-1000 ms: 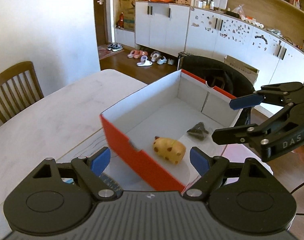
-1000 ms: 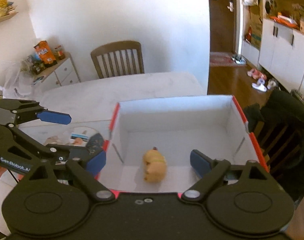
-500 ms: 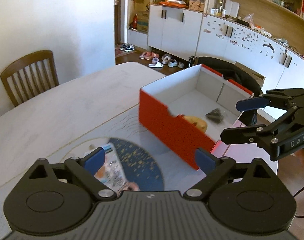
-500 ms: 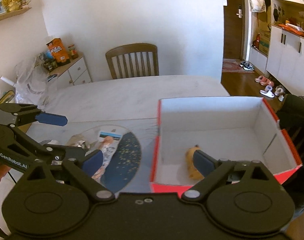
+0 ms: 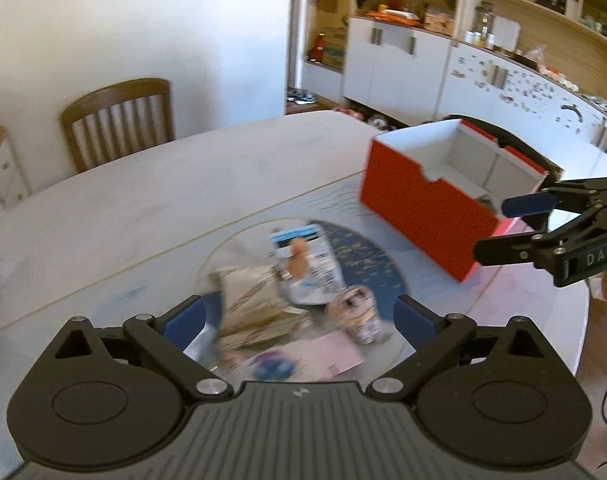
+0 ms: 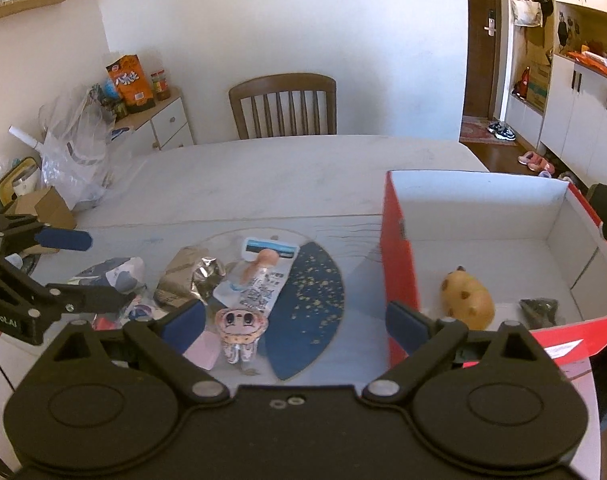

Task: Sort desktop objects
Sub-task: 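Move left gripper to white-grey packaged bag while right gripper approaches cartoon-face keychain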

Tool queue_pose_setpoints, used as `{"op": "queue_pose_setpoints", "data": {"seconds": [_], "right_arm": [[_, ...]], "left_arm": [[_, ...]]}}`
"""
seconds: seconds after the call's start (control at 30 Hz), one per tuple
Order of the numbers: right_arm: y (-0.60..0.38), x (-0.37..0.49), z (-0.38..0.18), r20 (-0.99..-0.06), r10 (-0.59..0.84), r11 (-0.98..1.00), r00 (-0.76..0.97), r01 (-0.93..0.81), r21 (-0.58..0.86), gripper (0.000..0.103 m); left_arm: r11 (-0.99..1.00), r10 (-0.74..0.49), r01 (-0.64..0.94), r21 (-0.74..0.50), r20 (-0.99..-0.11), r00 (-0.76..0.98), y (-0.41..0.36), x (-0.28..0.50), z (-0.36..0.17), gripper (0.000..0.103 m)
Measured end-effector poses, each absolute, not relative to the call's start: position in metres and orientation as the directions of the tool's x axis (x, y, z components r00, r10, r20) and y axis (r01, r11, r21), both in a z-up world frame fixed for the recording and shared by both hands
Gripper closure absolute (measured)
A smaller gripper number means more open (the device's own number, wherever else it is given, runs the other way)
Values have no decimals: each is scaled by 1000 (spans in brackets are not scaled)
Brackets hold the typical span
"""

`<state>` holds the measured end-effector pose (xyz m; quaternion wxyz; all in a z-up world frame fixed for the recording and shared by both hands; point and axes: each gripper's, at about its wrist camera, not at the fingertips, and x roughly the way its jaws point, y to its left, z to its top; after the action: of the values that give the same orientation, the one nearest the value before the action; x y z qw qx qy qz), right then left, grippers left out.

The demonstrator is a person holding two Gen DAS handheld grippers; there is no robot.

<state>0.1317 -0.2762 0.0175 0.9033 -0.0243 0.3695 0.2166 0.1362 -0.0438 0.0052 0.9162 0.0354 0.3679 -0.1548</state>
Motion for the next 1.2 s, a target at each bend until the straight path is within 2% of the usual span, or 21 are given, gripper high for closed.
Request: {"op": "queue_pose_setpoints", "data": {"seconds": [0.47,0.77,1.2], "right_arm": [[-233,140,-11,-712,352,906,608,-413,96,6],[-213,151,-30,-734,345,908,586,-406,103,6],[-201,172,-69,-783,308,922,541,-373,105,11]], "left_arm": [[980,-162,194,-38,-717,678,23,142,-20,2],[975,-127,220,26,-750,649,37,158,-46,2],[963,-124,264,51,-788,604,42,171,-74,0]]}}
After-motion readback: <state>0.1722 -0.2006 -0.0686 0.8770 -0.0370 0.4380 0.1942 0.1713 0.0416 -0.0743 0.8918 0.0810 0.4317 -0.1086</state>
